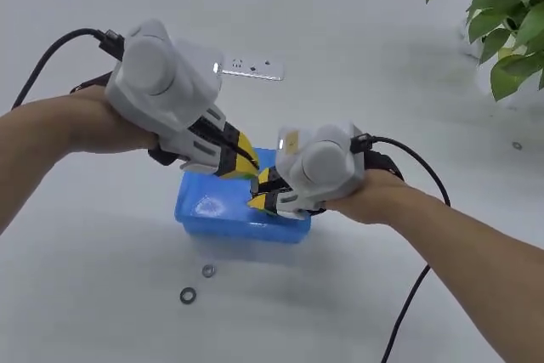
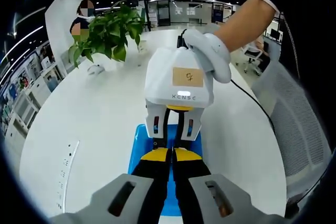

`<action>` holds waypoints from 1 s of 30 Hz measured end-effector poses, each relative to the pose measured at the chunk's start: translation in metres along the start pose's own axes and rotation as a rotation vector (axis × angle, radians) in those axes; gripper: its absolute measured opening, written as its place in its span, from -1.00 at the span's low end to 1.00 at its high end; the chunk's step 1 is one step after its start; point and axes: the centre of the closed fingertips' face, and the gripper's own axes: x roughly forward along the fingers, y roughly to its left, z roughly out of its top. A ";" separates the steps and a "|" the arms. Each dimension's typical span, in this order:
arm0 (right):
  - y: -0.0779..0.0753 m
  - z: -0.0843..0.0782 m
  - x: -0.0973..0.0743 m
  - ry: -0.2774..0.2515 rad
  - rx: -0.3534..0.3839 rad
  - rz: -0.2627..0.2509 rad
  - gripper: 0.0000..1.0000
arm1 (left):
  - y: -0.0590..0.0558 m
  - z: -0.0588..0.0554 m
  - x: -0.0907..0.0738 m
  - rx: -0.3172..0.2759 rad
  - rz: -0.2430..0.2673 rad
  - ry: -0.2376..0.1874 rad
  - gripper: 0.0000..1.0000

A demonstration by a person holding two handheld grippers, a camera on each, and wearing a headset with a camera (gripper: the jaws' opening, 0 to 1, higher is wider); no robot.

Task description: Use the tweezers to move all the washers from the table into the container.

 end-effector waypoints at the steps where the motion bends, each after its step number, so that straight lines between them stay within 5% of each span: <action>1: 0.000 0.001 0.000 -0.001 0.000 -0.001 -0.79 | 0.000 0.001 -0.001 0.000 0.001 -0.001 -0.90; 30: 0.009 0.031 -0.027 -0.015 -0.031 -0.038 -0.79 | -0.016 0.027 -0.030 0.042 0.025 -0.003 -0.90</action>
